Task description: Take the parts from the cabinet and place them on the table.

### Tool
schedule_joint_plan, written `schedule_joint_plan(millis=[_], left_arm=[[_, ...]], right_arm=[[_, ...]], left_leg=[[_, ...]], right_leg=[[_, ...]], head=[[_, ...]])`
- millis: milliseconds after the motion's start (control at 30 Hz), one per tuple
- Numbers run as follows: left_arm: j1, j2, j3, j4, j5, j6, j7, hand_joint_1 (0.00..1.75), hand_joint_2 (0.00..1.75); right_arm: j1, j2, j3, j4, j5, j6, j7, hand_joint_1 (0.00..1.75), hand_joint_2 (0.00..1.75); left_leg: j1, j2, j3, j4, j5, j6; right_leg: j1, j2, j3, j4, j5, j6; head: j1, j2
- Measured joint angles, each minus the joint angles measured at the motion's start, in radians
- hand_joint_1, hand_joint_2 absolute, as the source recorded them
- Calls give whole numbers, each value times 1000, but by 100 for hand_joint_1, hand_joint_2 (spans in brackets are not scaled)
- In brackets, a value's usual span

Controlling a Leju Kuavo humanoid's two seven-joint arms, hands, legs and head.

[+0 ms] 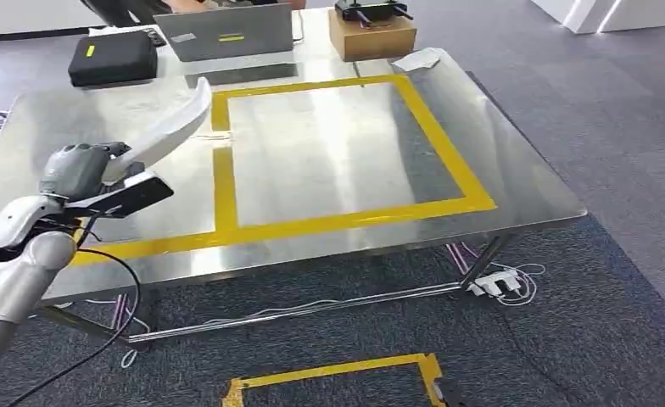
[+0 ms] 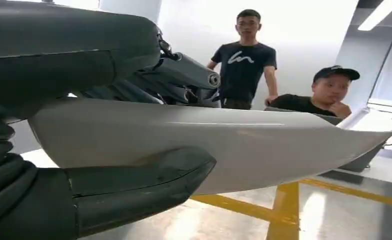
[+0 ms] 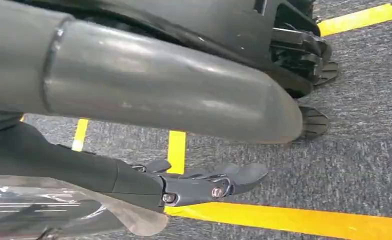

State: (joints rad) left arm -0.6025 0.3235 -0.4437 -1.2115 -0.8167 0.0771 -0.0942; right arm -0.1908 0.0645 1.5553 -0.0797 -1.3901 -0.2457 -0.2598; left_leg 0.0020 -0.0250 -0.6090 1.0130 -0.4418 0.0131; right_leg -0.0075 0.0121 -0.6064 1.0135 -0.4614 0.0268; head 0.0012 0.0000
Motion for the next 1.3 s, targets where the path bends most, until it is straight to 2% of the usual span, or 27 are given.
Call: schedule_joint_plan(millis=[100,233,533,833,1100,1300], left_arm=[[-6,-5,-11,13,0,-1,1,175,175],[-35,-19,-28,52,-33,-25,40,175,175],[-140,-75,-120,204,-211,-24,125,175,175],[-202,-103,-196,371,-349,-36,209,175,175],[-238,-108,-236,483,-438,-68,282,175,175],[-255,-104,-248,523,-472,-76,309,175,175]], right_arm=[[0,0,0,0,0,0,0,0,0],[-1,0,0,0,6,0,6,0,0],[-11,0,0,-6,38,0,27,0,0],[-19,0,0,-12,48,0,43,0,0],[-23,0,0,-14,56,0,53,0,0],[-24,0,0,-14,58,0,55,0,0]], left_leg=[[0,0,0,0,1,-3],[-2,0,-1,1,1,-3],[-5,0,-3,4,1,-3],[-5,0,-3,4,1,-3],[-5,0,-3,4,1,-3],[-5,0,-3,4,1,-3]], right_leg=[[0,0,0,0,0,0],[-2,-2,0,0,0,0],[-5,-1,0,0,2,2],[-5,-1,0,0,2,2],[-5,-1,1,0,2,2],[-5,-2,1,0,2,2]], head=[[0,0],[0,0],[0,0],[0,0],[0,0],[0,0]])
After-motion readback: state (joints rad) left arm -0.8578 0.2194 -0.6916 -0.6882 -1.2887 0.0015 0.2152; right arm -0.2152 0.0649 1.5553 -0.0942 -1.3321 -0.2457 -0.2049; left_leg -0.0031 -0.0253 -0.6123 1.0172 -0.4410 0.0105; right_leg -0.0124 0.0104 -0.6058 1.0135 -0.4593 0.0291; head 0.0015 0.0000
